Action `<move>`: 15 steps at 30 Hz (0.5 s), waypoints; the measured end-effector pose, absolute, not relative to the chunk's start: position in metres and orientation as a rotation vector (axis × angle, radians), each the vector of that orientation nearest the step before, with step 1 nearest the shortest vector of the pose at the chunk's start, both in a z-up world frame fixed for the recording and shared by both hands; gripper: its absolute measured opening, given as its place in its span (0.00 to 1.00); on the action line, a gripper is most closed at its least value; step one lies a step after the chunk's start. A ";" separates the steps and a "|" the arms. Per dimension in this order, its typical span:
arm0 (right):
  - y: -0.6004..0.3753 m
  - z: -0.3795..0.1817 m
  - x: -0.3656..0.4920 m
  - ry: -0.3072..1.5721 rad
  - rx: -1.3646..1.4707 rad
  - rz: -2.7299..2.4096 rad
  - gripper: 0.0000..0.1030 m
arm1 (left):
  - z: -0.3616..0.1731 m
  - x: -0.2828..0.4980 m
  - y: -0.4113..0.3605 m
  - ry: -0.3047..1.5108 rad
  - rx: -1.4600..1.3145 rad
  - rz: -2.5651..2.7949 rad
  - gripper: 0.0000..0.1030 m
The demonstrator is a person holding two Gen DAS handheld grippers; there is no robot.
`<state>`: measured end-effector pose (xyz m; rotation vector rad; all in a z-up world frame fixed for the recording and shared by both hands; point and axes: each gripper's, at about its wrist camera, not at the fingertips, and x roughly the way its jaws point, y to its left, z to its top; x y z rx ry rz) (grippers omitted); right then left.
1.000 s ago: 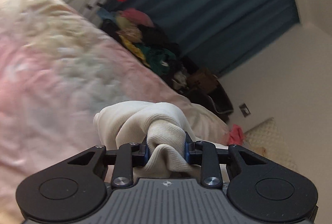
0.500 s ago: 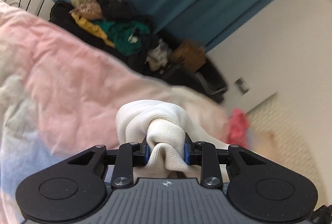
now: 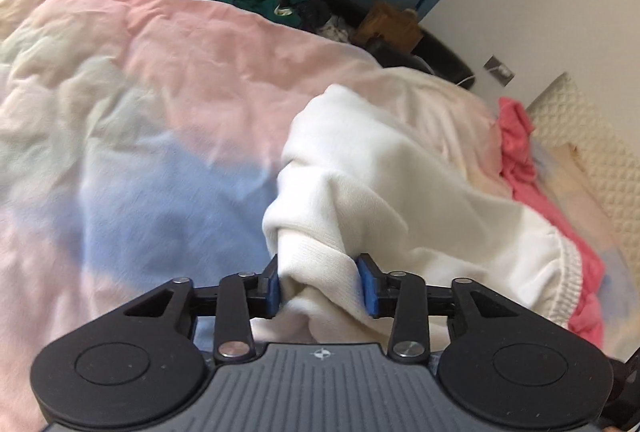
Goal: Fold clothes
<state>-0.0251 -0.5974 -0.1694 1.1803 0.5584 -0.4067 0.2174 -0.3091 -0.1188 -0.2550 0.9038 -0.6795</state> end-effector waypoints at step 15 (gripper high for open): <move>-0.513 -0.013 -0.076 0.632 0.764 -0.391 0.35 | 0.019 0.095 -0.282 0.714 -0.047 -0.774 0.58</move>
